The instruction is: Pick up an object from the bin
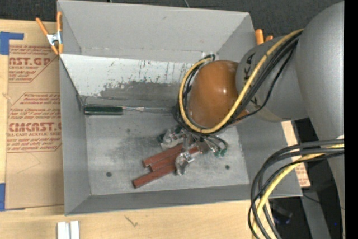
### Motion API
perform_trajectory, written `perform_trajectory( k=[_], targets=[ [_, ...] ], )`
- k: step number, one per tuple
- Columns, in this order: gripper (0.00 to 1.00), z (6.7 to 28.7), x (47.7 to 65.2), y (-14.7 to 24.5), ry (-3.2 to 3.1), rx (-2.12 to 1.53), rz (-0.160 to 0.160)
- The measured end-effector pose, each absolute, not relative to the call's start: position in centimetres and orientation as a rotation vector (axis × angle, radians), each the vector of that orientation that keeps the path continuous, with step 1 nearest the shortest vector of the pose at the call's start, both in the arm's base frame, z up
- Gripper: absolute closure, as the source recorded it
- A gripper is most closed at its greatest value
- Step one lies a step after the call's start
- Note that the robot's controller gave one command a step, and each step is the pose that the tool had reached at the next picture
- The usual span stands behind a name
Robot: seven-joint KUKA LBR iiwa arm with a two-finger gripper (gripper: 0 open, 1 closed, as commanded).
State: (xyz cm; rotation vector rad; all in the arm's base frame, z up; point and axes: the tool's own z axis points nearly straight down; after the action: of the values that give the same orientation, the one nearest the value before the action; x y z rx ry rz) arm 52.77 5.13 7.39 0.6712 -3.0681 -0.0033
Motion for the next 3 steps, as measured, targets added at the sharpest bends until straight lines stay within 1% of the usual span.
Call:
perform_trajectory(
  k=[3],
  targets=[
    [1.0,8.7,52.7,5.1,-3.071,0.672,-0.001]
  ],
)
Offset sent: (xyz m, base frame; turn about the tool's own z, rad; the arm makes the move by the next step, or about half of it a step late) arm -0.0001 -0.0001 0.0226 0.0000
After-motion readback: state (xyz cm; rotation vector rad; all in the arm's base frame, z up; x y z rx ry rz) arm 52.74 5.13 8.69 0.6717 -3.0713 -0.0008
